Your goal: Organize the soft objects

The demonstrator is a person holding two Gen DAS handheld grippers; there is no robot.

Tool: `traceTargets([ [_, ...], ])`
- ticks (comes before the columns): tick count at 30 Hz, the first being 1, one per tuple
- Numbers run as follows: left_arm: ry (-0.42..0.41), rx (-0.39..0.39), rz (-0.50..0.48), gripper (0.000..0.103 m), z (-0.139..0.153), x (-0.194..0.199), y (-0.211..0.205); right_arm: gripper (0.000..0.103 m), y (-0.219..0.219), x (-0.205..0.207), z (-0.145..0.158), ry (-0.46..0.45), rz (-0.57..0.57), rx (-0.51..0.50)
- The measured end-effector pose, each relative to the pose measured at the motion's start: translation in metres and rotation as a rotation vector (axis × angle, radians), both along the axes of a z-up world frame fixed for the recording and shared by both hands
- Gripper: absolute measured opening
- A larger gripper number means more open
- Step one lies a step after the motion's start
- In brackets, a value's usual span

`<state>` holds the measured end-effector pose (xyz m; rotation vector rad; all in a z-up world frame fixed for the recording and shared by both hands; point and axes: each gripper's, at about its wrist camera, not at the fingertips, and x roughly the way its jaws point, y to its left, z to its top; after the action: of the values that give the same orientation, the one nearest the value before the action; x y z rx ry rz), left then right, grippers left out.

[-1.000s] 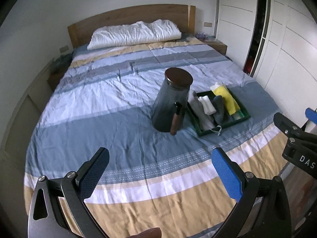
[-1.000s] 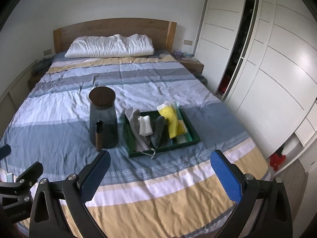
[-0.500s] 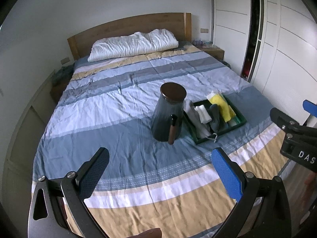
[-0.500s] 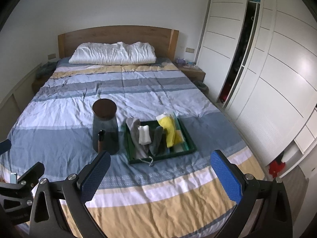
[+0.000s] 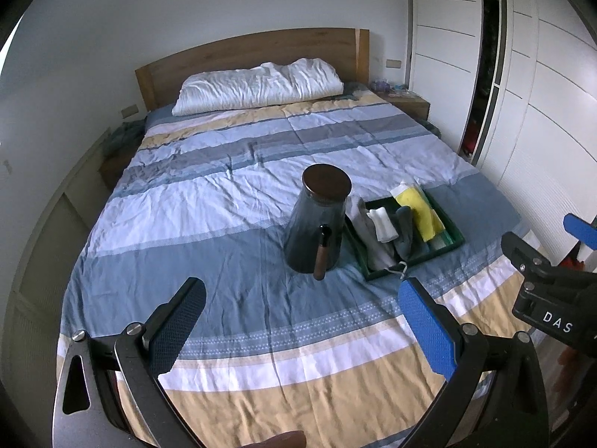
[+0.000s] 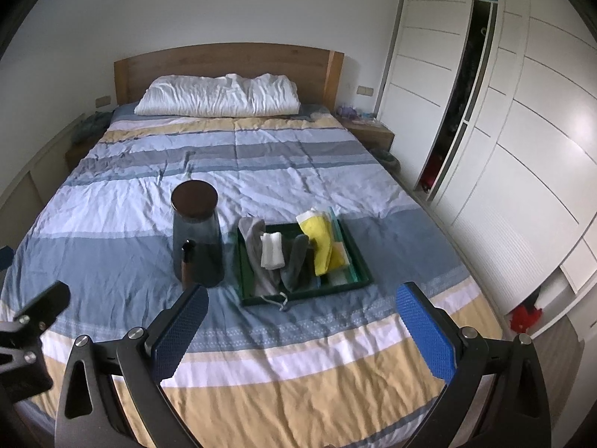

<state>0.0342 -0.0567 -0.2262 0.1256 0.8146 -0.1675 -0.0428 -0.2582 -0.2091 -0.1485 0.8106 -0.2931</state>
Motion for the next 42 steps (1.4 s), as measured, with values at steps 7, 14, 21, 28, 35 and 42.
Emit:
traceTargets([
  [7,-0.003,-0.003,-0.006,0.101,0.001,0.000,-0.003,0.103,-0.001,0.000,0.002,0.011,-0.002,-0.003],
  [14,-0.003,-0.007,-0.018,0.101,0.002,-0.001,-0.007,0.103,-0.001,-0.001,0.003,0.009,-0.005,-0.005],
  [21,-0.005,-0.003,-0.022,0.101,0.003,-0.002,-0.011,0.103,0.001,-0.002,0.002,0.003,-0.002,-0.012],
  [28,-0.016,-0.003,-0.031,0.101,0.006,-0.001,-0.012,0.103,0.001,-0.003,0.004,-0.007,-0.003,-0.008],
  [35,-0.015,-0.003,-0.031,0.101,0.007,0.000,-0.013,0.103,0.004,-0.004,0.004,-0.012,0.007,-0.005],
  [42,-0.017,-0.005,-0.032,0.101,0.006,-0.001,-0.013,0.103,0.004,-0.006,0.007,-0.017,0.013,-0.003],
])
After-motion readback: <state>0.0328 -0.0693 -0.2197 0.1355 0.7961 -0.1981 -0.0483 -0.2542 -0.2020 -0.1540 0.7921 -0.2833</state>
